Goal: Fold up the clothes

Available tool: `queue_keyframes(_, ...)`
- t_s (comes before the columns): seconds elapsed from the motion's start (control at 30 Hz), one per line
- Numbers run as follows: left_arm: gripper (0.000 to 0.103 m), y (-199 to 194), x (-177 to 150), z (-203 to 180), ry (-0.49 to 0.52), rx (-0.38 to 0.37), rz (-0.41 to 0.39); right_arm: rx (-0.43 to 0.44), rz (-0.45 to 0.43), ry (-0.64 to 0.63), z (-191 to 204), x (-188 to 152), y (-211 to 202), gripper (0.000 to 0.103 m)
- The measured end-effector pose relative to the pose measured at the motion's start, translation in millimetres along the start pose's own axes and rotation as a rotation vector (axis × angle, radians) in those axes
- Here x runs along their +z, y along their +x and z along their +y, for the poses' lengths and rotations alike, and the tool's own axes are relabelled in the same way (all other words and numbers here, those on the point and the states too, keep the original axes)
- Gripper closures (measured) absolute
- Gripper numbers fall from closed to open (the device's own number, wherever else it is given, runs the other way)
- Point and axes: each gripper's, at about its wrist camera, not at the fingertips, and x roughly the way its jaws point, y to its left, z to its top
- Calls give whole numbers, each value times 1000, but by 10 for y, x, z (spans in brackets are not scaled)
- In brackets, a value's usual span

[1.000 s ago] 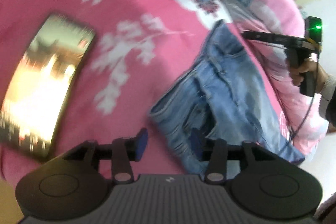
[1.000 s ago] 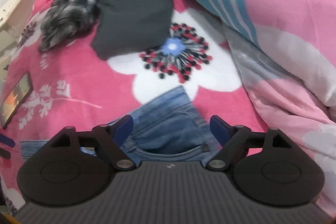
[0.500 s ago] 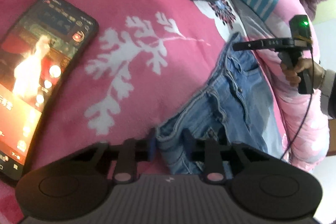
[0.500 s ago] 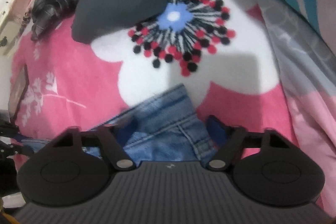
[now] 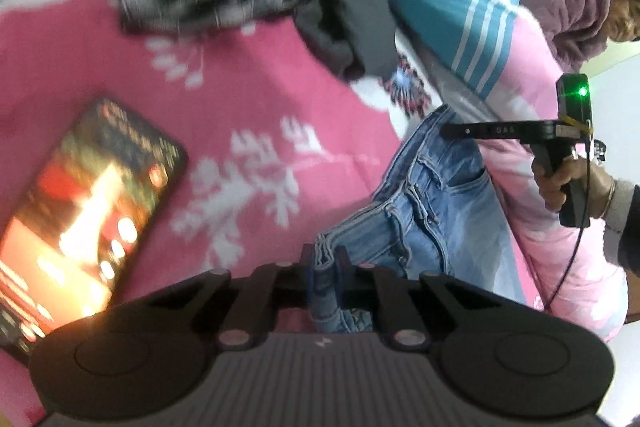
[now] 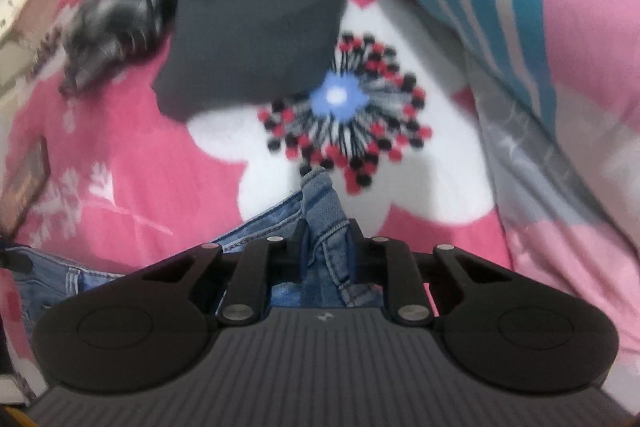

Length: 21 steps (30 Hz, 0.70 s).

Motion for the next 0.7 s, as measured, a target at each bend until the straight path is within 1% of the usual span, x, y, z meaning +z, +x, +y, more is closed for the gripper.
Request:
queue_keyframes(0.13,93,-61,200,71,7,38,-41,3,-60,-25,67,197,-79,88)
queue_keyframes(0.33,93,-78,498,191,22,113,-111,21,-155,-51,136,576,-5,88)
queue_keyframes(0.4,93,14,564,220,24,139,-94,9,-179,-38,151,648,105,87)
queue_keyframes(0.47,91,118,598,211,33,165,-61,-23,-180,-22,180,653,281,86)
queue_keyframes(0.5,88,148,615,193,48,181,-54,-32,-178,-5,189,630,371,83)
queue_keyframes(0.53,80,147,629,176,58,193,-57,-46,-184,17,189,604,437,81)
queue_keyframes(0.57,74,129,647,163,65,204,-72,-49,-199,48,176,586,444,79)
queue_keyframes(0.6,65,98,664,147,77,217,-97,-52,-215,80,162,569,446,77)
queue_keyframes(0.63,58,71,685,131,90,229,-119,-54,-231,112,147,552,448,75)
queue_keyframes(0.67,56,53,708,114,102,234,-131,-60,-257,135,132,534,395,68)
queue_keyframes(0.7,56,36,724,97,110,233,-141,-66,-285,158,116,515,336,59)
